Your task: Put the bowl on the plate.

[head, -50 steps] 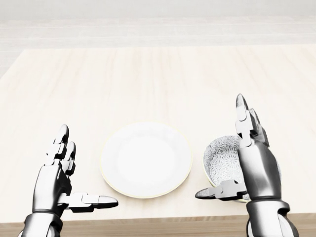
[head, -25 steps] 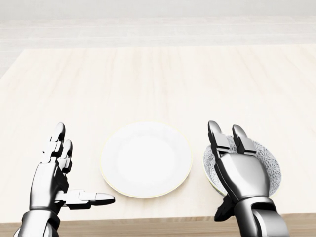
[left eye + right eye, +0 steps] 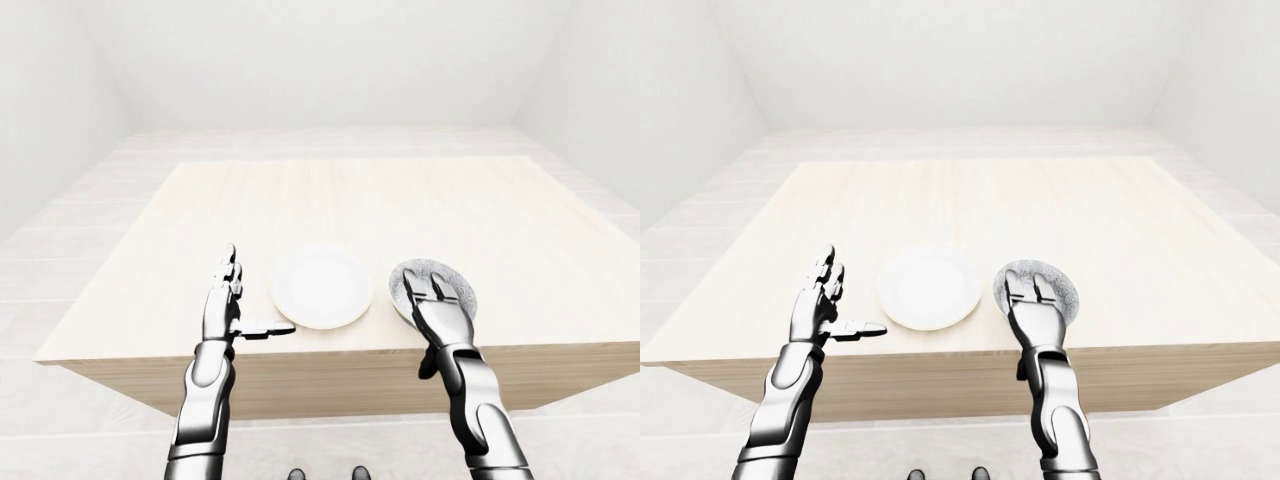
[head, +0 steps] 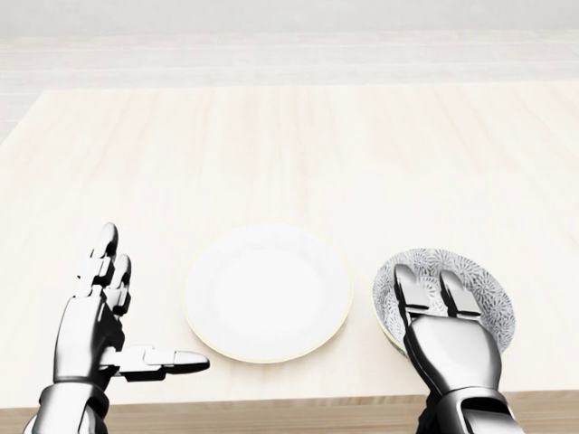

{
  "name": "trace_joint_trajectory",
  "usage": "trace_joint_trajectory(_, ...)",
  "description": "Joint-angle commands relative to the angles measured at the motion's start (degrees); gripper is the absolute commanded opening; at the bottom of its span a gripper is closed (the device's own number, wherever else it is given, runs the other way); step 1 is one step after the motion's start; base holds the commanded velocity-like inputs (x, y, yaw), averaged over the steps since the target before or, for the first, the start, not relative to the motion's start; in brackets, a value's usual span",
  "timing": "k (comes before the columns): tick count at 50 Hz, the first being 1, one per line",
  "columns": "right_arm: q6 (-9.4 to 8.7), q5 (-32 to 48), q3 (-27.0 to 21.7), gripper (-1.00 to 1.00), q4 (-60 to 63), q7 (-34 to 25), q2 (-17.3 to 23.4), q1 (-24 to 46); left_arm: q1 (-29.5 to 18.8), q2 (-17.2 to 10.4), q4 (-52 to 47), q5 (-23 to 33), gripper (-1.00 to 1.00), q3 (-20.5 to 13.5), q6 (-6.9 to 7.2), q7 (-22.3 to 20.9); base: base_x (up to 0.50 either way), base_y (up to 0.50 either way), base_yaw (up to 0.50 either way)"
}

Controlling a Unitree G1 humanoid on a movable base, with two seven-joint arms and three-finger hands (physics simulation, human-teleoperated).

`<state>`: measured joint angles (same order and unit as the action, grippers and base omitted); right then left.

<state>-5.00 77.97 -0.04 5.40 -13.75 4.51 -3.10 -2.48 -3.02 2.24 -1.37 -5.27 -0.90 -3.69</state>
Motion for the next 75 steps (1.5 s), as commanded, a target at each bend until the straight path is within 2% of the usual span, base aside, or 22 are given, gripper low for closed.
trace_joint_trajectory(1, 0.0, 1.4, -0.3, 1.0, -1.7, 0.4, -0.4, -0.7, 0.0, -0.2, 0.3, -0.2, 1.0, -0.2, -0.34, -0.2, 0.0, 0.0, 0.0)
trace_joint_trajectory(5, 0.0, 0.8, -0.6, 1.0, -3.0, 0.9, -0.3, -0.4, 0.0, -0.4, -0.7, -0.5, 1.0, -0.5, 0.36, -0.4, 0.0, 0.0, 0.0)
trace_joint_trajectory(10, 0.0, 0.2, -0.8, 1.0, -4.3, 1.6, -0.2, -0.3, 0.0, -0.3, -0.2, -0.2, 1.0, -0.4, -0.28, -0.3, 0.0, 0.0, 0.0)
trace_joint_trajectory(21, 0.0, -3.5, -2.1, 1.0, -9.4, 4.5, 1.1, 0.8, 0.1, -0.2, -0.8, 0.1, 1.0, -0.3, 0.18, -0.2, 0.0, 0.0, 0.0)
trace_joint_trajectory(27, 0.0, -3.3, -1.5, 1.0, -8.5, 4.4, 1.3, -0.3, -0.2, -0.1, 0.5, 0.5, 1.0, 0.0, -0.51, 0.0, 0.0, 0.0, 0.0)
trace_joint_trajectory(29, 0.0, -3.3, -1.5, 0.58, -8.1, 4.1, 1.4, -0.4, -0.2, -0.1, 0.7, 0.6, 1.0, 0.0, -0.68, 0.1, 0.0, 0.0, 0.0)
trace_joint_trajectory(30, 0.0, -3.2, -1.5, 0.17, -8.0, 4.1, 1.5, -0.4, -0.2, -0.1, 0.6, 0.6, 1.0, -0.1, -0.6, 0.1, 0.0, 0.0, 0.0)
trace_joint_trajectory(31, 0.0, -3.2, -1.5, -0.04, -7.9, 4.1, 1.5, -0.4, -0.2, -0.1, 0.4, 0.5, 1.0, -0.1, -0.45, 0.1, 0.0, 0.0, 0.0)
trace_joint_trajectory(32, 0.0, -3.2, -1.5, -0.11, -7.9, 4.0, 1.5, -0.4, -0.1, -0.2, 0.2, 0.5, 1.0, -0.1, -0.31, 0.1, 0.0, 0.0, 0.0)
trace_joint_trajectory(33, 0.0, -3.1, -1.5, -0.42, -7.8, 4.0, 1.5, -0.4, 0.0, -0.2, 0.1, 0.5, 1.0, -0.1, -0.29, 0.1, 0.0, 0.0, 0.0)
trace_joint_trajectory(34, 0.0, -3.0, -1.3, -0.5, -7.6, 4.0, 1.5, -0.5, 0.0, -0.2, 0.1, 0.4, 1.0, -0.2, -0.38, 0.0, 0.0, 0.0, 0.0)
trace_joint_trajectory(37, 0.0, -2.6, -1.1, -0.53, -7.2, 3.8, 1.4, -0.6, -0.2, -0.2, 0.8, 0.5, 1.0, -0.2, -0.77, 0.1, 0.0, 0.0, 0.0)
trace_joint_trajectory(39, 0.0, -2.3, -1.1, -0.47, -6.7, 3.7, 1.4, -0.7, -0.1, -0.2, 0.9, 0.5, 1.0, -0.2, -0.94, 0.0, 0.0, 0.0, 0.0)
trace_joint_trajectory(44, 0.0, -1.5, -0.9, -0.61, -6.1, 3.2, 1.3, -0.8, -0.2, -0.3, 1.1, 0.5, 1.0, -0.3, -1.08, -0.2, 0.0, 0.0, 0.0)
trace_joint_trajectory(45, 0.0, -1.4, -0.9, -0.71, -6.0, 3.1, 1.2, -0.8, -0.3, -0.3, 1.4, 0.5, 1.0, -0.3, -1.2, -0.1, 0.0, 0.0, 0.0)
trace_joint_trajectory(49, 0.0, -1.1, -1.0, -0.65, -5.6, 2.8, 1.2, -0.7, -0.4, -0.3, 1.8, 0.5, 1.0, -0.3, -1.41, -0.1, 0.0, 0.0, 0.0)
trace_joint_trajectory(51, 0.0, -0.7, -1.1, -0.69, -5.1, 2.3, 1.3, -0.6, -0.4, -0.3, 1.8, 0.6, 1.0, -0.3, -1.4, 0.0, 0.0, 0.0, 0.0)
trace_joint_trajectory(60, 0.0, 2.4, -1.5, -0.83, -0.4, -2.9, 1.8, 0.0, -1.0, -0.5, 2.2, 0.6, 1.0, -0.4, -1.23, 0.3, 0.0, 0.0, 0.0)
trace_joint_trajectory(65, 0.0, 4.3, -2.0, -0.78, 1.7, -5.2, 1.9, 0.6, -1.1, -0.4, 1.7, 0.7, 1.0, -0.3, -0.73, 0.4, 0.0, 0.0, 0.0)
trace_joint_trajectory(72, 0.0, 7.7, -2.8, -0.84, 4.7, -9.6, 1.6, 2.0, -1.2, -0.4, 2.0, 1.2, 1.0, -0.1, -0.91, 0.6, 0.0, 0.0, 0.0)
trace_joint_trajectory(75, 0.0, 9.0, -2.9, -0.84, 6.2, -11.2, 1.3, 2.8, -1.3, -0.4, 2.7, 1.6, 1.0, 0.1, -1.38, 0.8, 0.0, 0.0, 0.0)
